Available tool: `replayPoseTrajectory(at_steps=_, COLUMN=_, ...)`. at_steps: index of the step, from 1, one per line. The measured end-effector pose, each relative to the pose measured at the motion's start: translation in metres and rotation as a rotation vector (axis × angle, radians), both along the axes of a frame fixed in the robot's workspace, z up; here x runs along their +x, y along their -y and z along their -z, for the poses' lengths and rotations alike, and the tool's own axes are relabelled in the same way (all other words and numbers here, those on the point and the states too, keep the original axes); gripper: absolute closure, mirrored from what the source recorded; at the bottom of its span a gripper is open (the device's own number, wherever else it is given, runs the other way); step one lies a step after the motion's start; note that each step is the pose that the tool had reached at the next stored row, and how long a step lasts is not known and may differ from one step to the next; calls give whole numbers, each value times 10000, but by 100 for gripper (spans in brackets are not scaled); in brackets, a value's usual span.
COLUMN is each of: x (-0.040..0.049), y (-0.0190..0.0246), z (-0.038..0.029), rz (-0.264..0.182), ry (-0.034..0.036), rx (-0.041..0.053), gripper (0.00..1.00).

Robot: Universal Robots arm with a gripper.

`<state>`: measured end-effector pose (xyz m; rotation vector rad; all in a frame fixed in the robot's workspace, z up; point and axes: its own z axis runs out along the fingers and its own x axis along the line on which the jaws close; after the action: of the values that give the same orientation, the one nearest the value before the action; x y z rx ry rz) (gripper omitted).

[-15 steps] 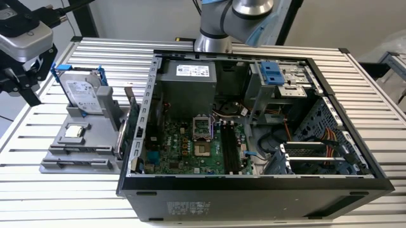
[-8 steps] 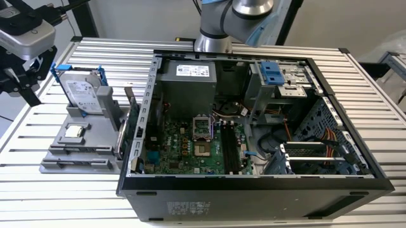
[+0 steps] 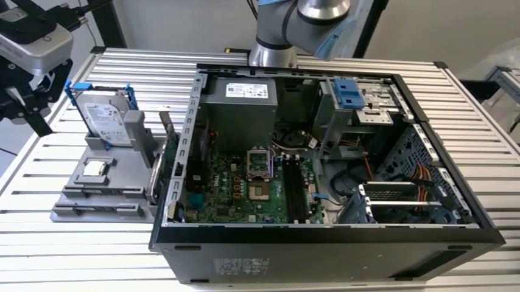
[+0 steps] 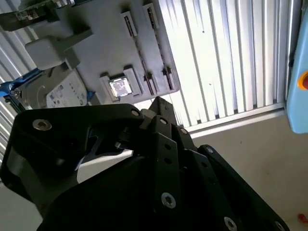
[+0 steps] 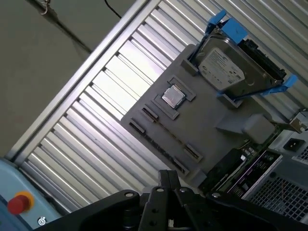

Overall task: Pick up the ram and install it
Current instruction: 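Pick up the ram and move it above insertion slot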

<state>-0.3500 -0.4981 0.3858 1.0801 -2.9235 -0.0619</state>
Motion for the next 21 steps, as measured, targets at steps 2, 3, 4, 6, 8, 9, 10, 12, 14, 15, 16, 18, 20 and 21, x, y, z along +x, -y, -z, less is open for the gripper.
replayPoseTrajectory(at_steps=2, x=0, y=0, z=0, rz=-138, ry=0, rx=1, gripper=100)
replayPoseTrajectory(at_steps=3, x=0, y=0, z=0, rz=-213, ry=0, rx=0, gripper=100)
replayPoseTrajectory(at_steps=4, x=0, y=0, z=0, rz=-284, ry=0, rx=0, gripper=100)
replayPoseTrajectory(at_steps=6, x=0, y=0, z=0, rz=-427, ry=0, rx=0, gripper=100)
replayPoseTrajectory(at_steps=8, x=0, y=0, z=0, rz=-583, ry=0, rx=1, gripper=100)
replayPoseTrajectory(at_steps=9, x=0, y=0, z=0, rz=-655, ry=0, rx=0, gripper=100)
replayPoseTrajectory(at_steps=10, x=0, y=0, z=0, rz=-722, ry=0, rx=0, gripper=100)
replayPoseTrajectory(at_steps=12, x=0, y=0, z=0, rz=-884, ry=0, rx=0, gripper=100)
replayPoseTrajectory(at_steps=14, x=0, y=0, z=0, rz=-1069, ry=0, rx=0, gripper=100)
replayPoseTrajectory(at_steps=15, x=0, y=0, z=0, rz=-1164, ry=0, rx=0, gripper=100)
replayPoseTrajectory(at_steps=16, x=0, y=0, z=0, rz=-1257, ry=0, rx=0, gripper=100)
replayPoseTrajectory(at_steps=18, x=0, y=-1, z=0, rz=-1467, ry=0, rx=0, gripper=100)
replayPoseTrajectory(at_steps=20, x=0, y=-1, z=0, rz=-1692, ry=0, rx=0, gripper=100)
replayPoseTrajectory(at_steps=21, x=0, y=-2, z=0, rz=-1835, ry=0, rx=0, gripper=100)
